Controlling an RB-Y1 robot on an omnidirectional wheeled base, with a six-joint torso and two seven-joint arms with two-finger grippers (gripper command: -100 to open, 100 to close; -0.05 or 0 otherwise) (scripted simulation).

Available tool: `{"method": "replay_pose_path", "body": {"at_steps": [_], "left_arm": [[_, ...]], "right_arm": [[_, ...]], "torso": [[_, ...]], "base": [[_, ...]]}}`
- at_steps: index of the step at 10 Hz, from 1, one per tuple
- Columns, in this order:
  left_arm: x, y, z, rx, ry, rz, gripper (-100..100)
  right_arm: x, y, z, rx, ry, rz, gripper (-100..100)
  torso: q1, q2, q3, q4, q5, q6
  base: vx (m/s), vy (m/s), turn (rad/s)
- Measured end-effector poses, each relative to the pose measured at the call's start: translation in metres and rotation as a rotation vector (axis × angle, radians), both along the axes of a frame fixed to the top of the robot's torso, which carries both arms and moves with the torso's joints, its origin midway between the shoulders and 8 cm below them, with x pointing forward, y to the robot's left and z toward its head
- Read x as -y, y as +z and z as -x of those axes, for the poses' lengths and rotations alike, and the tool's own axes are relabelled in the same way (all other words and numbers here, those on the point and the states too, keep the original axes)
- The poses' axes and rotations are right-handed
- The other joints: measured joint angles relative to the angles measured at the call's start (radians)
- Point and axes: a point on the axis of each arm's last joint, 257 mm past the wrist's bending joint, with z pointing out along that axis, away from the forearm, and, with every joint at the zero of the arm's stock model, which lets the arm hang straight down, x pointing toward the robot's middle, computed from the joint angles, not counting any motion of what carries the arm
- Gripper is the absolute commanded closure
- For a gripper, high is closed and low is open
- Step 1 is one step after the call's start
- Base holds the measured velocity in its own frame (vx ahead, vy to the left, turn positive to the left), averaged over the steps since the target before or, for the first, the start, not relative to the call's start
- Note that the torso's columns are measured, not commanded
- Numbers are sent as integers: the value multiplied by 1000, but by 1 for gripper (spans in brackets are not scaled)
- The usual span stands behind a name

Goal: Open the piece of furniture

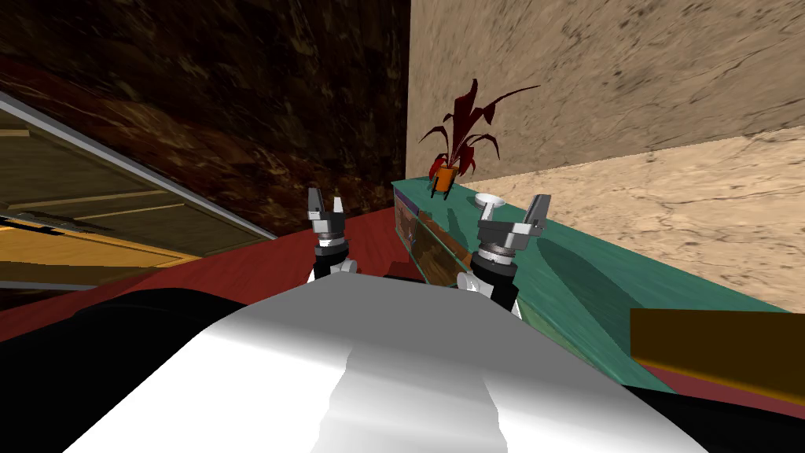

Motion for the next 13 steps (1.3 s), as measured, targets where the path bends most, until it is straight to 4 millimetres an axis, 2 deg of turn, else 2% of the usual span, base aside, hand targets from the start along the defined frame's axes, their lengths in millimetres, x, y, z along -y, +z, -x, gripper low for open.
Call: {"method": "replay_pose_path", "body": {"at_steps": [2, 9, 10, 11, 13], "left_arm": [[0, 0, 0, 0, 0, 0, 0], [0, 0, 0, 0, 0, 0, 0], [0, 0, 0, 0, 0, 0, 0], [0, 0, 0, 0, 0, 0, 0], [0, 0, 0, 0, 0, 0, 0]], "right_arm": [[0, 0, 0, 0, 0, 0, 0], [0, 0, 0, 0, 0, 0, 0], [0, 0, 0, 0, 0, 0, -100], [-5, -2, -3, -8, 1, 36, -100], [-14, -7, -6, -24, -6, 121, -100]], "torso": [[0, 104, -209, 105, 0, 0], [0, 618, -1234, 617, 0, 0], [0, 691, -1382, 691, 0, 0], [2, 724, -1452, 724, 0, 0], [2, 735, -1476, 736, 1, 0]], "base": [[0, 0, 0], [0, 0, 0], [32, 34, -38], [56, 70, -38], [65, 85, -35]]}}
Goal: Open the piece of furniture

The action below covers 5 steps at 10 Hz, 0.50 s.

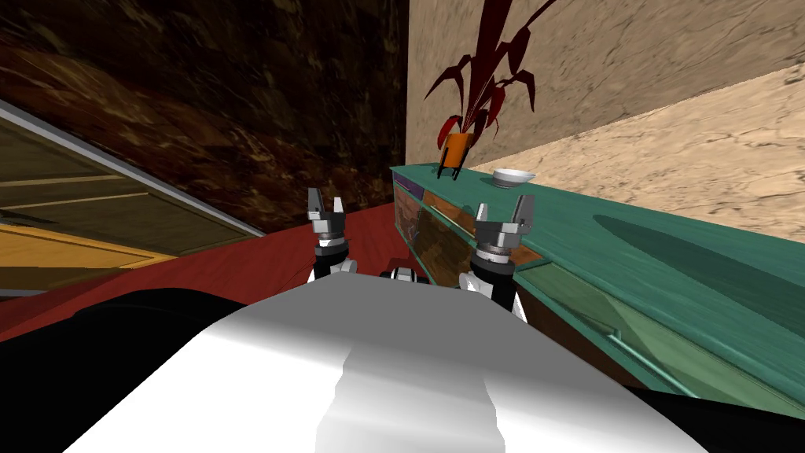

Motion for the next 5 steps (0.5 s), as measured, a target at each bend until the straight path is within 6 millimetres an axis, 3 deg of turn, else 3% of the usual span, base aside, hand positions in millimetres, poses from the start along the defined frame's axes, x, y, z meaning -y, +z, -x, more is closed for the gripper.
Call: {"method": "replay_pose_path", "body": {"at_steps": [5], "left_arm": [[0, 0, 0, 0, 0, 0, 0]], "right_arm": [[-30, -21, -15, -31, -46, 280, -100]], "torso": [[-2, 3, 0, 2, -1, 0]], "base": [[90, 116, -56]]}}
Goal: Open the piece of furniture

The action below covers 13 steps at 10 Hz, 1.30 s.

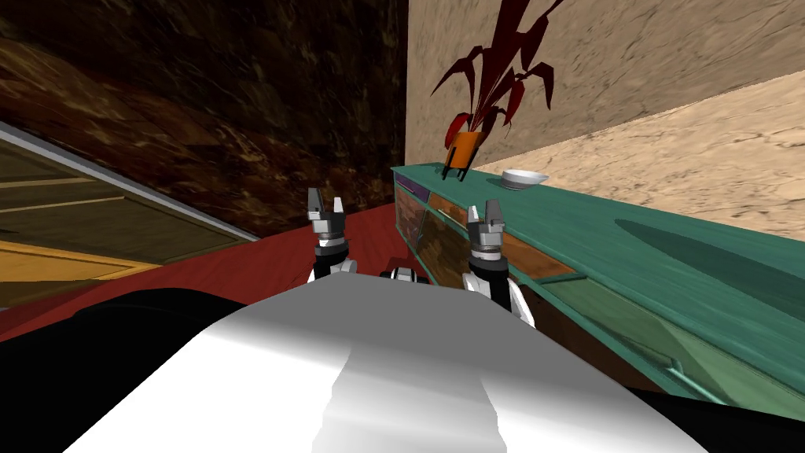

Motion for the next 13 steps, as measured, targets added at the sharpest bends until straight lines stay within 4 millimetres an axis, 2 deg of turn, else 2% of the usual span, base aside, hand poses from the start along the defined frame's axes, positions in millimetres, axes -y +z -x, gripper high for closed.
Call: {"method": "replay_pose_path", "body": {"at_steps": [7, 13], "left_arm": [[0, 0, 0, 0, 0, 0, 0], [0, 0, 0, 0, 0, 0, 0]], "right_arm": [[-32, -37, -19, 25, -85, 468, -100], [-41, -76, -32, 84, -152, 846, -100]], "torso": [[-2, 0, 0, 0, -1, 0], [-2, 2, 1, 1, -1, 0]], "base": [[93, 135, -59], [81, 126, -50]]}}
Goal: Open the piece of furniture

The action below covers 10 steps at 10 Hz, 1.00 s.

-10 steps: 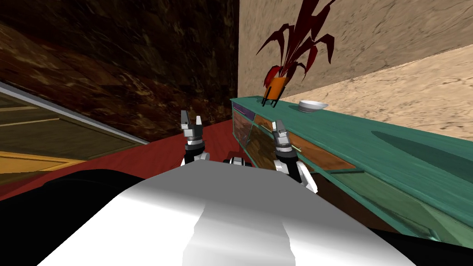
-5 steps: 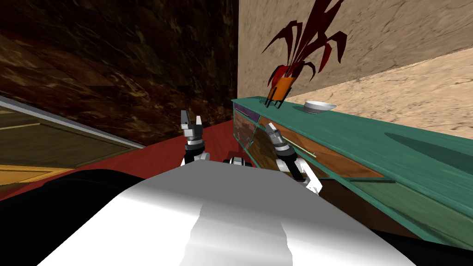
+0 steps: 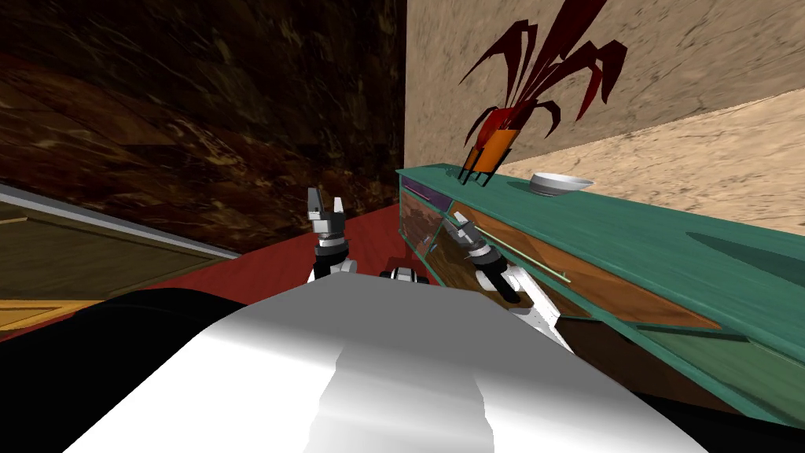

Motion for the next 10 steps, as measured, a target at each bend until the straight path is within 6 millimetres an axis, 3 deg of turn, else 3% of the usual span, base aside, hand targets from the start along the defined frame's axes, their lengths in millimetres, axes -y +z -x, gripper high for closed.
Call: {"method": "replay_pose_path", "body": {"at_steps": [5, 10], "left_arm": [[0, 0, 0, 0, 0, 0, 0], [0, 0, 0, 0, 0, 0, 0]], "right_arm": [[8, -37, -17, 63, -47, 320, -100], [30, -68, -34, 130, -88, 624, -100]], "torso": [[0, -2, -1, -1, 0, 0], [1, -2, -1, -1, 1, 0]], "base": [[78, 116, -49], [64, 114, -49]]}}
